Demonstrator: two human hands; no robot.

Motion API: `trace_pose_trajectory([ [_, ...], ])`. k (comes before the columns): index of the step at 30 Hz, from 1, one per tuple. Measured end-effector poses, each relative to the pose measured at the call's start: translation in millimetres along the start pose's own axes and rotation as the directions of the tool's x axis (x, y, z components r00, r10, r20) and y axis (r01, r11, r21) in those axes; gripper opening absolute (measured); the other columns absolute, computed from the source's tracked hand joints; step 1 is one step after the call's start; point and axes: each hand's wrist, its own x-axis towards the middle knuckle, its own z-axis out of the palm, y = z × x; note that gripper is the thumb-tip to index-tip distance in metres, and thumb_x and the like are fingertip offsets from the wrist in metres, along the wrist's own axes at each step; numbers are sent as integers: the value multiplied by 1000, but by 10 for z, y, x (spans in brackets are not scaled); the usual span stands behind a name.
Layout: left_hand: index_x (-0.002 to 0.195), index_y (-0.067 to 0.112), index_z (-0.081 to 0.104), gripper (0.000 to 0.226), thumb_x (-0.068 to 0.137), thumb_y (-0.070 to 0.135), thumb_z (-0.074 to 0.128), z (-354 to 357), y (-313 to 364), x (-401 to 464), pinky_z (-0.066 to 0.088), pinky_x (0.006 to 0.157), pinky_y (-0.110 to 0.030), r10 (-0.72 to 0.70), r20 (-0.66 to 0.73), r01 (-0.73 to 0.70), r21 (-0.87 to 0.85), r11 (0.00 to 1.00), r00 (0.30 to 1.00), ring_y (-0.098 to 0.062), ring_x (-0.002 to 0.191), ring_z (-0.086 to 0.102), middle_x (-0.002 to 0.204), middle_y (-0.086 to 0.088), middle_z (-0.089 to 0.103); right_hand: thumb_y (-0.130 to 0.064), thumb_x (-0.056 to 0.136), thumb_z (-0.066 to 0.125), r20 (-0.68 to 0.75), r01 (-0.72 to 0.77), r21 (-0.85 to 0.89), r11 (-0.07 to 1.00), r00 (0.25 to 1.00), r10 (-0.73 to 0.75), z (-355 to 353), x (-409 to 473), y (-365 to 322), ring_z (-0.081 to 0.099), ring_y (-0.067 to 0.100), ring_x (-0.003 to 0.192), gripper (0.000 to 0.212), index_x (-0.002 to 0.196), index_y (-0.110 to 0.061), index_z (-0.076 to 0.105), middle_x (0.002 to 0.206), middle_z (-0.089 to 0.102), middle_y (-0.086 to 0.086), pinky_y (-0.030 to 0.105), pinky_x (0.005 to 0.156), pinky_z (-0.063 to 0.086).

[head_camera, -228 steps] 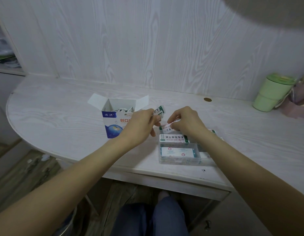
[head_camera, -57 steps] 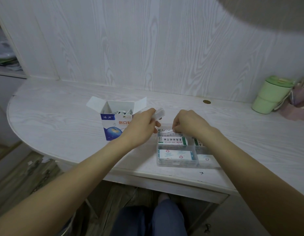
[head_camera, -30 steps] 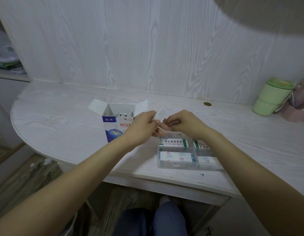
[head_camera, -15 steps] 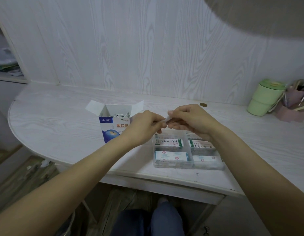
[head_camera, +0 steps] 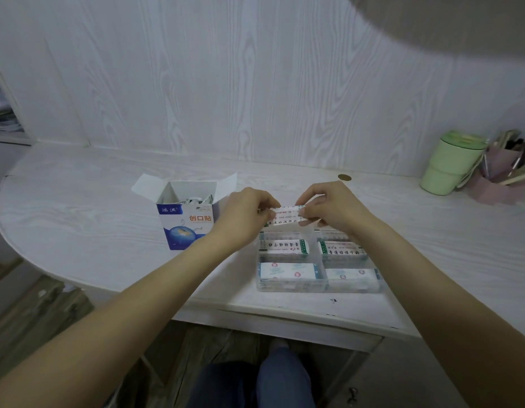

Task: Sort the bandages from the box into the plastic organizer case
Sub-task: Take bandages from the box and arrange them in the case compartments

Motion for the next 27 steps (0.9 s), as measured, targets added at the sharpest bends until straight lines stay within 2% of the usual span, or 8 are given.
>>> trace_pose_trajectory([
  [2,107,14,70,19,91,13,61,55,-6,74,37,62,-4,-7,18,6,60,998,1000,-8,82,59,96,0,70,-2,83,67,-46,13,-129,992,999,-19,35,40,32,69,9,60,12,77,-12,67,69,69,4,15,47,42],
  [5,103,16,71,19,90,8,59,123,0,183,49,79,-25,-30,55,21,162,987,998,-16,92,64,99,-2,71,-8,82,69,-84,19,-308,951,995,-47,89,90,65,67,13,67,14,73,-17,66,68,66,-2,23,61,51],
  [7,102,19,71,24,89,5,55,155,20,229,52,81,-35,-36,81,13,267,964,996,-23,94,63,103,-4,70,-11,82,69,-86,7,-467,884,995,-53,128,110,64,63,17,77,15,72,-22,66,76,65,-4,29,64,47],
  [11,107,23,68,32,87,2,53,204,70,277,44,70,-30,-32,142,-43,495,868,989,-24,95,61,105,-3,68,-3,80,63,-33,21,-655,756,998,-55,209,126,38,63,21,82,23,72,-24,67,89,68,1,28,63,43],
  [16,107,21,67,28,89,4,54,239,96,299,39,76,-30,-73,176,-49,605,795,982,-26,100,58,108,-6,65,-8,83,65,32,49,-748,662,999,-39,232,140,-21,63,24,89,15,90,-20,71,99,68,4,28,67,44],
  [21,109,15,60,21,89,7,58,259,109,302,34,94,-37,-74,130,-41,708,705,989,-27,107,54,109,-8,61,-21,89,64,29,68,-793,605,997,-73,232,95,-66,60,26,94,20,107,-14,63,107,62,8,30,69,41],
  [24,109,13,62,18,91,15,59,238,97,304,35,90,-37,-81,123,-29,703,710,989,-28,106,53,110,-9,59,-16,92,59,23,77,-815,574,995,-101,259,84,-115,54,26,82,15,105,-9,59,95,57,8,30,65,38],
  [27,112,12,61,21,93,19,56,218,66,308,35,81,-35,-109,152,-19,659,752,982,-29,104,52,111,-10,56,-6,91,55,20,56,-831,554,997,-71,288,95,-148,46,24,74,6,95,-9,52,77,40,3,30,60,34],
])
